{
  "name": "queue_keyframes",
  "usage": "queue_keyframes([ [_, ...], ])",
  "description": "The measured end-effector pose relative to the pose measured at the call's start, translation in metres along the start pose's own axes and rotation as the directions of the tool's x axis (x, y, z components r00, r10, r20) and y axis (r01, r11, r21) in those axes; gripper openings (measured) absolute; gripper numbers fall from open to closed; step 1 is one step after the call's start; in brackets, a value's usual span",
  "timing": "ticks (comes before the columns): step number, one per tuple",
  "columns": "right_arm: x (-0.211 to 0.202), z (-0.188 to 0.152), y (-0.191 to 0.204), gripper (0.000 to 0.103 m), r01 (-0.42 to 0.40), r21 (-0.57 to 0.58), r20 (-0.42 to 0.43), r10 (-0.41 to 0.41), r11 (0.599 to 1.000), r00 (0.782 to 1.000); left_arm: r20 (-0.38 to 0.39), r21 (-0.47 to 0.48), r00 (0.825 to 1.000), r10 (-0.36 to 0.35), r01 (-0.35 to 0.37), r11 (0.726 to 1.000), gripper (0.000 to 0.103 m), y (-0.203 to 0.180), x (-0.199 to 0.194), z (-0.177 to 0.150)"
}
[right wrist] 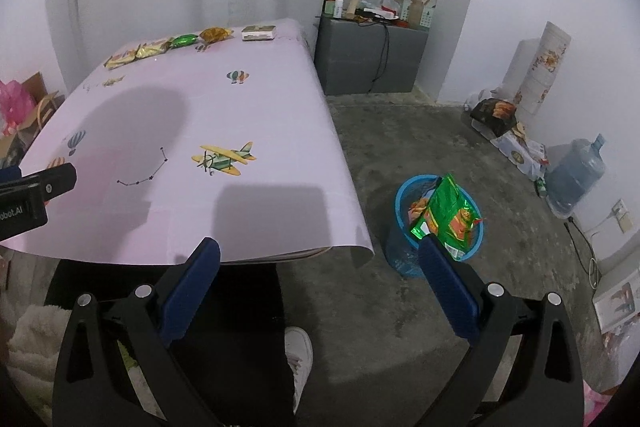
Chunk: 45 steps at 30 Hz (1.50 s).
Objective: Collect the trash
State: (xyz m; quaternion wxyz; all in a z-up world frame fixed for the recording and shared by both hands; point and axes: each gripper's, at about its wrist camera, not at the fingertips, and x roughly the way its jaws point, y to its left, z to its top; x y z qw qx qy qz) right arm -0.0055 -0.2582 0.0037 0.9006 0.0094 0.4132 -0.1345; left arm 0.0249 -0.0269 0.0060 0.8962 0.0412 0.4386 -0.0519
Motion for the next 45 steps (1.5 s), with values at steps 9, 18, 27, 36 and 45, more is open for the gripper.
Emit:
queue_keyframes([
  [9,-0.0004,0.0004,-0.0016,0.097,-0.006,0.009,-0.004,0.006,1.0,1.0,-0.007,0.001,1.0,0.016,-0.016,1.0,0.094,0.0004,0.0005,-0.0011],
  [18,-0.0021,0.0015,0.002,0.097,-0.007,0.006,0.003,0.007,1.0,1.0,-0.009,0.006,1.0,0.022,-0.022,1.0,0.094,0.0012,-0.0005,-0.0027],
  [27,-0.003,0.0018,0.0021,0.097,-0.007,0.006,0.005,0.007,1.0,1.0,-0.012,0.007,1.0,0.019,-0.019,1.0,0.094,0.001,-0.0005,-0.0029],
  [36,-0.0069,0.0025,-0.0001,0.097,0.006,0.006,0.009,-0.006,1.0,1.0,-0.028,0.02,1.0,-0.004,0.004,1.0,0.094,-0.0044,-0.0007,-0.003],
  [45,-0.0065,0.0036,-0.0072,0.097,0.036,0.018,0.007,-0.036,0.999,0.999,-0.031,0.025,0.999,-0.009,0.01,1.0,0.094,-0.0078,-0.0002,-0.0023],
])
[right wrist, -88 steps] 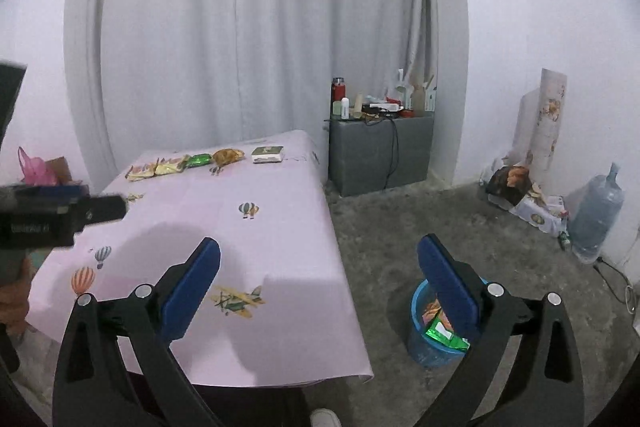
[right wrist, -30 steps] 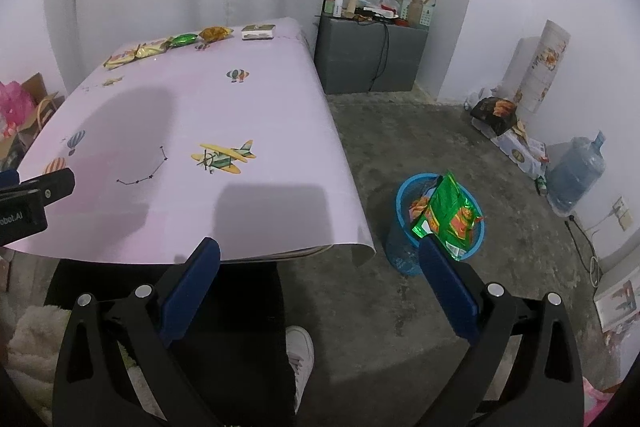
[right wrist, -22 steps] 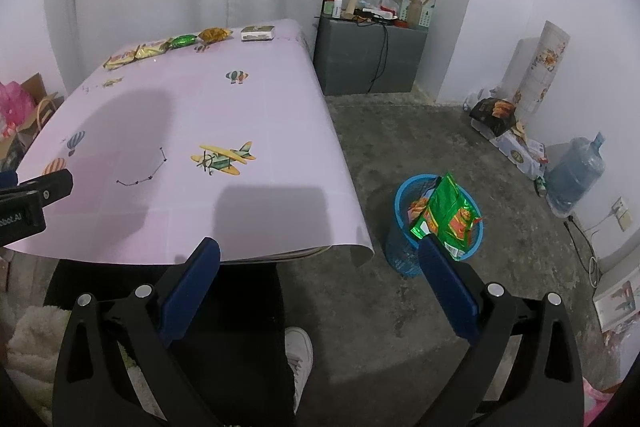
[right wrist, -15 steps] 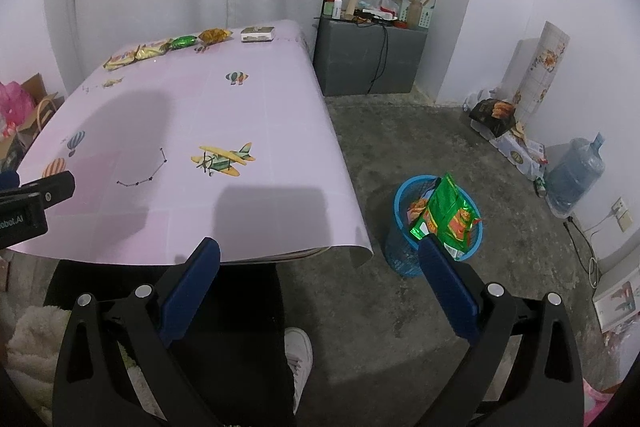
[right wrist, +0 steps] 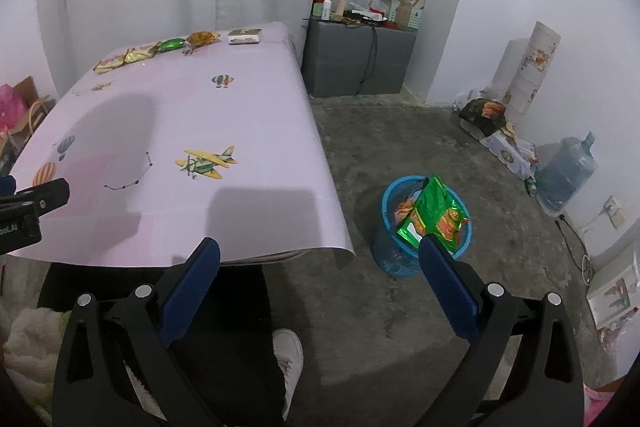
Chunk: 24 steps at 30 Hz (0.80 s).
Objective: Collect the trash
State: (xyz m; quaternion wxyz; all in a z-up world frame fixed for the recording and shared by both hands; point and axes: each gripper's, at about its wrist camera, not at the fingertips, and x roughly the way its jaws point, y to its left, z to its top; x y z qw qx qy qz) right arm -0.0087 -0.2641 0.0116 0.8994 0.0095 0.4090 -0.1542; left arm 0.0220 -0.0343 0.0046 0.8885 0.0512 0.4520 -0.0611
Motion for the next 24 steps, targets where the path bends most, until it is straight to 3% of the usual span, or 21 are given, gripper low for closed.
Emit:
queue_keyframes([
  [24,0.0014,-0.0024,-0.0036,0.097,0.019,0.016,-0.003,-0.019,1.0,1.0,-0.015,-0.011,1.0,-0.001,0.001,1.0,0.094,-0.0032,0.0063,0.002],
])
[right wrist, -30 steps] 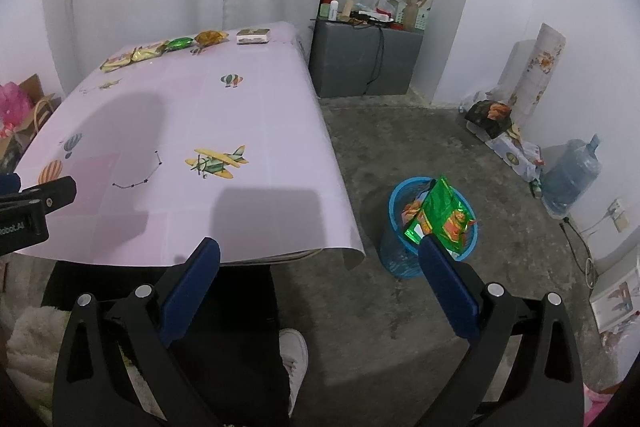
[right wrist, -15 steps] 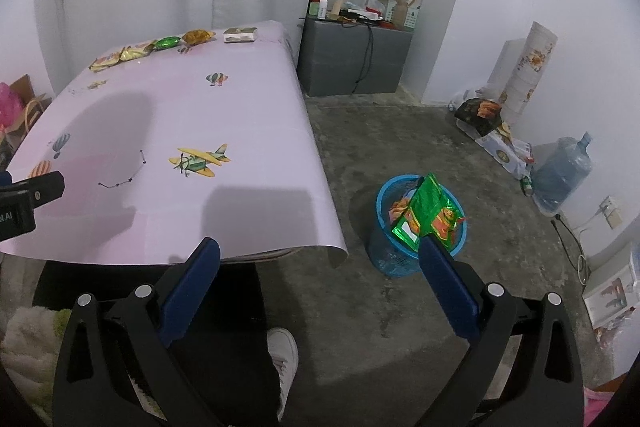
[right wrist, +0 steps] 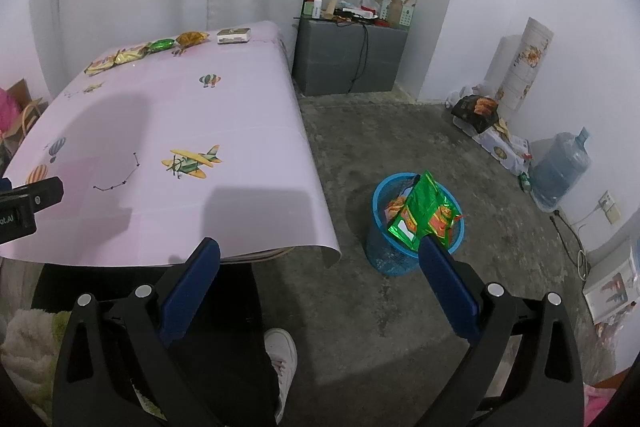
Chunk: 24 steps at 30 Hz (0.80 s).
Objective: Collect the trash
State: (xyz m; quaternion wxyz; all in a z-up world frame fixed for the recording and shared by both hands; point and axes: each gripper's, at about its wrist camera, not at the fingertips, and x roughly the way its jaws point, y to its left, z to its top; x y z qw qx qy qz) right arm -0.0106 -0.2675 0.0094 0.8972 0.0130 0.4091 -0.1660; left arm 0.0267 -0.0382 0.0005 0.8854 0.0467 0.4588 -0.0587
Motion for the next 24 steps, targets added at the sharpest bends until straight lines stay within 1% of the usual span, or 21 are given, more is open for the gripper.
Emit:
queue_keyframes([
  [24,0.0009,-0.0001,-0.0004,0.097,0.001,0.002,-0.002,-0.001,1.0,1.0,-0.012,-0.002,1.0,0.001,-0.001,1.0,0.094,-0.0011,0.0028,-0.0013],
])
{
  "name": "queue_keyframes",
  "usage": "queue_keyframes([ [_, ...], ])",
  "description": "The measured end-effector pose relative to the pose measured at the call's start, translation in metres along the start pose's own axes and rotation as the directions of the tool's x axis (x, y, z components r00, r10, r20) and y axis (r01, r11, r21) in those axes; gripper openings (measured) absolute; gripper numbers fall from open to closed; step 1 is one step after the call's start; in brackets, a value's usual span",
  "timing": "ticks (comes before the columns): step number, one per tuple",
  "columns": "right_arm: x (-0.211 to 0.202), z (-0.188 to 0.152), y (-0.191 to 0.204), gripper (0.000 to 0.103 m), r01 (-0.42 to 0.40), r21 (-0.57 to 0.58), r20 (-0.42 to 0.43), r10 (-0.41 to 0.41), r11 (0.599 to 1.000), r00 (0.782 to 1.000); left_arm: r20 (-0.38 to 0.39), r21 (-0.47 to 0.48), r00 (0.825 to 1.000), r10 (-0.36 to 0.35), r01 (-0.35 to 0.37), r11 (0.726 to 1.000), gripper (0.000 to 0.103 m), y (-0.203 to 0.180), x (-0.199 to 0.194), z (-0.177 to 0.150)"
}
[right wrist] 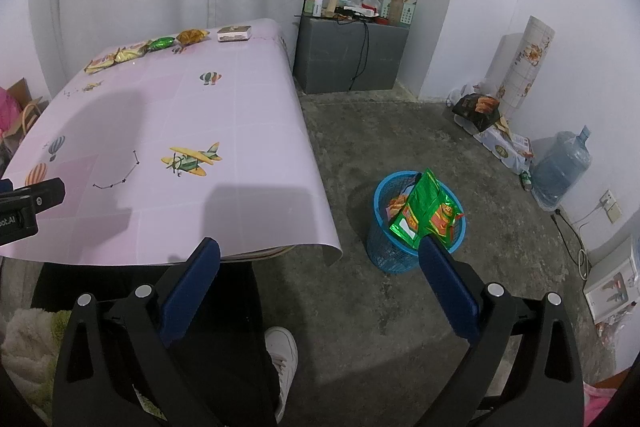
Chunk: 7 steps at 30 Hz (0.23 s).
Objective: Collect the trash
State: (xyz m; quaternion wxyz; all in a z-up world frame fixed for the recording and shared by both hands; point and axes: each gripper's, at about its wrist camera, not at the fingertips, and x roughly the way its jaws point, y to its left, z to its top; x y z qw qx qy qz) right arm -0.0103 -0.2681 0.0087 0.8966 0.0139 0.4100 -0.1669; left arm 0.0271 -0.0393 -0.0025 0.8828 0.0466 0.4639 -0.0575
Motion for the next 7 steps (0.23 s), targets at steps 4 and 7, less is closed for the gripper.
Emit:
queue_keyframes([
  [4,-0.0005,0.0002,-0.0001,0.097,0.0,0.0,0.001,0.0,1.0,1.0,0.001,0.001,1.0,-0.001,0.001,1.0,0.094,0.0003,0.0001,0.0001],
  [7,-0.0001,-0.0001,0.0003,0.097,0.0,0.0,0.001,0.0,1.0,1.0,0.003,0.0,1.0,-0.002,0.002,1.0,0.094,0.0003,-0.0002,0.0],
])
